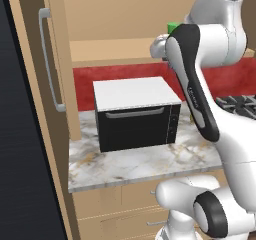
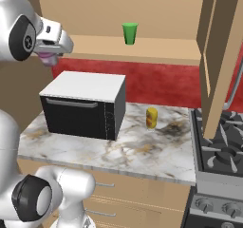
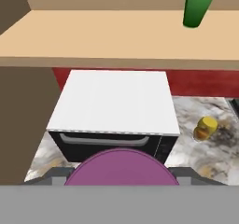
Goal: Pick the jam and cereal from the counter and place them in the cabinets closest to them.
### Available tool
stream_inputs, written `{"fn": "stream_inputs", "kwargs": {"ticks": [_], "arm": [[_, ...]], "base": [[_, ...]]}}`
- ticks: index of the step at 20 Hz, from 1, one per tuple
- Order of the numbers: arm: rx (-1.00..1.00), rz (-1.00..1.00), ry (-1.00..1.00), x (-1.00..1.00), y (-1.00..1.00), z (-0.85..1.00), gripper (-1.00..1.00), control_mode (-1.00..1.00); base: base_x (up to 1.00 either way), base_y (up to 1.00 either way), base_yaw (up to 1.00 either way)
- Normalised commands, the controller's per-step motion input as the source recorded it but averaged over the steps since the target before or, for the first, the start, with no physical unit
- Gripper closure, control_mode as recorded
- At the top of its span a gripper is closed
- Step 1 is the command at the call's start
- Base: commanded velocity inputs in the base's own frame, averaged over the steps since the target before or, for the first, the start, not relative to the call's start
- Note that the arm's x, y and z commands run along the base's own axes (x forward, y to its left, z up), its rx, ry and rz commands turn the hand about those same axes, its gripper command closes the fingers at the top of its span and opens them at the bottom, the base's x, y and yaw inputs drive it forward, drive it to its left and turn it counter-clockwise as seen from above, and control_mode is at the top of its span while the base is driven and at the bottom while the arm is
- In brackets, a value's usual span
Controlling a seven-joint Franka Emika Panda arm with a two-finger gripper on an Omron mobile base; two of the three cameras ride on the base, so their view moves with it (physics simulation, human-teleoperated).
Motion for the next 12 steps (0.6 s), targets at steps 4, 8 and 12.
{"fn": "stream_inputs", "kwargs": {"ticks": [4, 8, 12], "arm": [[0.0, 0.0, -0.14, 0.17, 0.0, 0.0, 1.0, -1.0], [0.0, 0.0, -0.11, 0.25, 0.0, 0.05, 1.0, -1.0], [0.01, 0.0, -0.08, 0.37, 0.0, 0.06, 1.0, -1.0]], "base": [[0.0, 0.0, 0.0], [0.0, 0.0, 0.0], [0.0, 0.0, 0.0]]}}
